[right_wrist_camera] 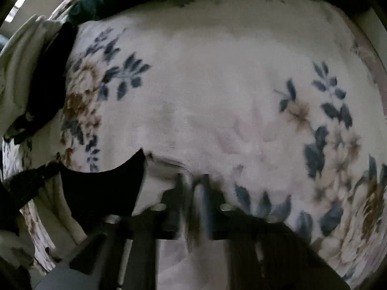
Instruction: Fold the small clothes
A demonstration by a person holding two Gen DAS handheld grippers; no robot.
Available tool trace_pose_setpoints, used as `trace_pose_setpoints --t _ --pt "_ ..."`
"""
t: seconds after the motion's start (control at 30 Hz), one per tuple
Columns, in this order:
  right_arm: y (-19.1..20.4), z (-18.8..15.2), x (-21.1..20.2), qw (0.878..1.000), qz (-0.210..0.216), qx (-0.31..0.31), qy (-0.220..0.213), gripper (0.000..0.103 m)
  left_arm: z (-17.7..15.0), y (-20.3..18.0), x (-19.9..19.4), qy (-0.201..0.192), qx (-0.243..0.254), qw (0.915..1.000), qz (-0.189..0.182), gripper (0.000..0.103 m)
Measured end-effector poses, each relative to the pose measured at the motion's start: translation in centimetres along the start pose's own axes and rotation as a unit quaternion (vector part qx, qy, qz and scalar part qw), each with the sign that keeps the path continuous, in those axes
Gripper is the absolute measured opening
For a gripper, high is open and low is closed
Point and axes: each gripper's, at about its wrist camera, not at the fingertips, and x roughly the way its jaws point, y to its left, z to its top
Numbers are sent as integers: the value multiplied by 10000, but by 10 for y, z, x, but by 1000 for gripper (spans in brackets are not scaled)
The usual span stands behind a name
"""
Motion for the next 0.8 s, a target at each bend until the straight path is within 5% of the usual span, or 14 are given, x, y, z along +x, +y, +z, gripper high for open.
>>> trace_pose_setpoints --t 0.27,0.47,0.63,0.8 --pt "13 -24 -66 9970 183 36 -753 9 -34 -4 -87 -923 -204 9951 -282 5" --pt "8 -93 -147 9882 653 322 -1347 9 -94 -11 -171 -1568 -495 9849 -547 5" --pt "-2 -185 -177 9857 882 529 -1335 9 -179 -13 -187 -1347 -1019 9833 -678 5" --pt "-15 -276 -155 9889 942 792 -831 9 -257 -7 -152 -584 -1556 9835 -715 8"
